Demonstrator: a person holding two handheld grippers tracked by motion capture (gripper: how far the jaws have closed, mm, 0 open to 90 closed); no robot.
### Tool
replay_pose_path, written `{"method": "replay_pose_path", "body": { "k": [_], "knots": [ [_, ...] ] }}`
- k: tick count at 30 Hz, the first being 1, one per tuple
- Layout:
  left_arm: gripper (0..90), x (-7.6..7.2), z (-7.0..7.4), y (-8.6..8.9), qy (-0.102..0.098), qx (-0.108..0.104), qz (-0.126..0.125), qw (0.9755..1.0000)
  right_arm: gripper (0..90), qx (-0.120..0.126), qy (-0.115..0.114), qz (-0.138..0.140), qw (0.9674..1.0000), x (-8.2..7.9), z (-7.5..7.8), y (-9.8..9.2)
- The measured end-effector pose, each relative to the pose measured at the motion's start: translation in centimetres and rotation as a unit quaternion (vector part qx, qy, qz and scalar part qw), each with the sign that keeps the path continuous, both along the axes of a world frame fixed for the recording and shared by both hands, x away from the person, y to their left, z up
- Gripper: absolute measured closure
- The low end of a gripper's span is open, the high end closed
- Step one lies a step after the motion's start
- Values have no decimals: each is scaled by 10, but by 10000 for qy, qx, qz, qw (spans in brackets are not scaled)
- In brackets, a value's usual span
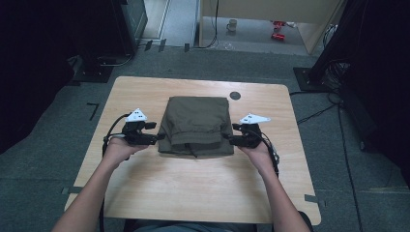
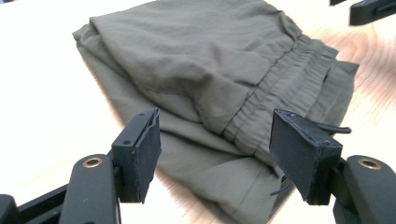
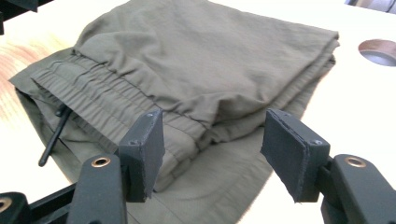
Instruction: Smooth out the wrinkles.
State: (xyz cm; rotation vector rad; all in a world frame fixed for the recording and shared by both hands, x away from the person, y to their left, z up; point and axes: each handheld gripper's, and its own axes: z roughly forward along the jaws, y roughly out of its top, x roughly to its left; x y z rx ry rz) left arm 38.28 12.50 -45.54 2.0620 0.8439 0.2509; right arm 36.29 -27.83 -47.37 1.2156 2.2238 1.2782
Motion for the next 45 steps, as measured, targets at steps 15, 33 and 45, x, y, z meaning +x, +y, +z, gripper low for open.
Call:
{"method": "replay_pose_path", "body": {
  "k": [15, 33, 45],
  "knots": [
    [339, 9, -8, 34, 33, 104, 309, 9995, 379, -75, -89, -276, 9996, -2, 4, -34],
    [340, 13, -28, 72, 86, 220, 566, 9981, 378, -89, 5, -669, 9977, 4, -8, -77],
    [341, 20, -51, 84, 122, 574, 699, 9958, 380, -295, 264, -904, 9951, 11, -26, -94]
  ]
}}
